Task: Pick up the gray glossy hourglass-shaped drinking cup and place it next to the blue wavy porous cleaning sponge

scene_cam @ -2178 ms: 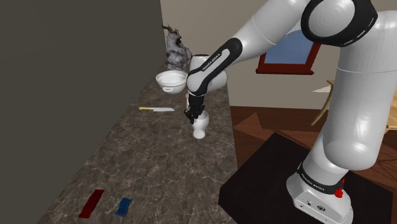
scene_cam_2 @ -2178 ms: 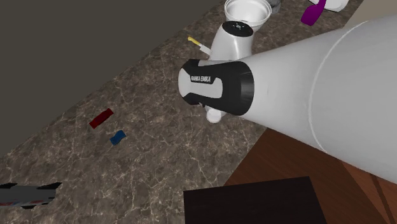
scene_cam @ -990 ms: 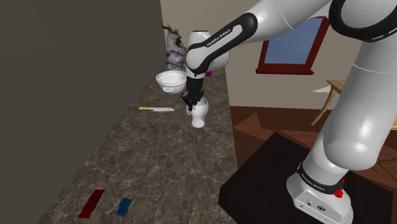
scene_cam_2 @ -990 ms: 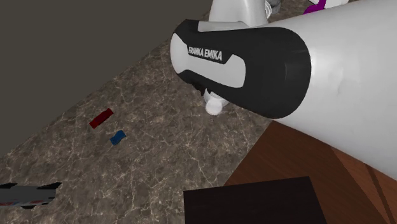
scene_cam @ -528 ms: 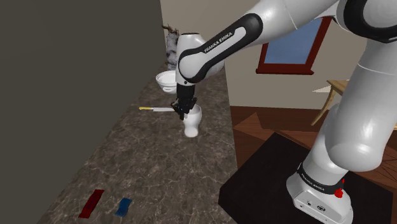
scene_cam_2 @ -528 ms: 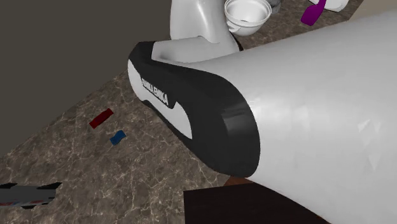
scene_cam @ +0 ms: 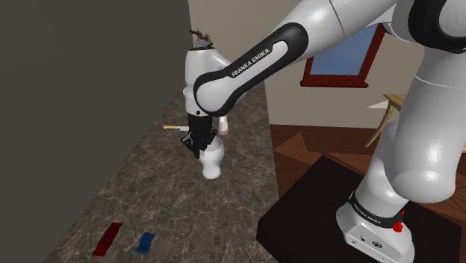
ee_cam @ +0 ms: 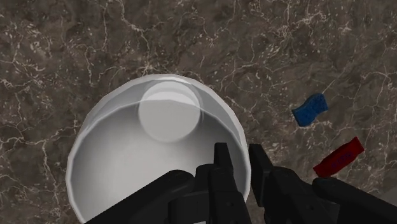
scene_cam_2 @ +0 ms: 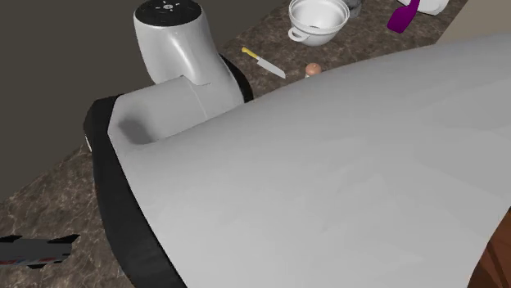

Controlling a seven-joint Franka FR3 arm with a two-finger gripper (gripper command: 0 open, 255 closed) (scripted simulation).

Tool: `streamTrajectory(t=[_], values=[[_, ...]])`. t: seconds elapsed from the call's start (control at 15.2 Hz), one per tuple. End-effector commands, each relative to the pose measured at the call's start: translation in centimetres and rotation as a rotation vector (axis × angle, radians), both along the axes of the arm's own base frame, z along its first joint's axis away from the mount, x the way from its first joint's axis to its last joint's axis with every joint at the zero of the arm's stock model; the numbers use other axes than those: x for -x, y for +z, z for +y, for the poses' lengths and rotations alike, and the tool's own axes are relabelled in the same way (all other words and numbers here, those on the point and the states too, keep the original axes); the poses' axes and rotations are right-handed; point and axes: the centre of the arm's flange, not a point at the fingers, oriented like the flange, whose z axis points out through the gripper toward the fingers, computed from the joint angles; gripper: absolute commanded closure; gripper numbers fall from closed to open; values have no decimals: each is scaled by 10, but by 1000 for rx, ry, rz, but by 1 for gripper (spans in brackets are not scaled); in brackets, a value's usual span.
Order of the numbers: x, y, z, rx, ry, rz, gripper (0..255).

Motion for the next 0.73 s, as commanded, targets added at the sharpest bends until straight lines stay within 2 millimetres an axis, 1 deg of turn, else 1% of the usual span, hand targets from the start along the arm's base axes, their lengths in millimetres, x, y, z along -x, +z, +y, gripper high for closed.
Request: streamTrajectory(t=[0.0, 0.66], values=[[12, 2, 25, 0, -2, -1, 255], [58, 2, 149, 0, -2, -1, 255]])
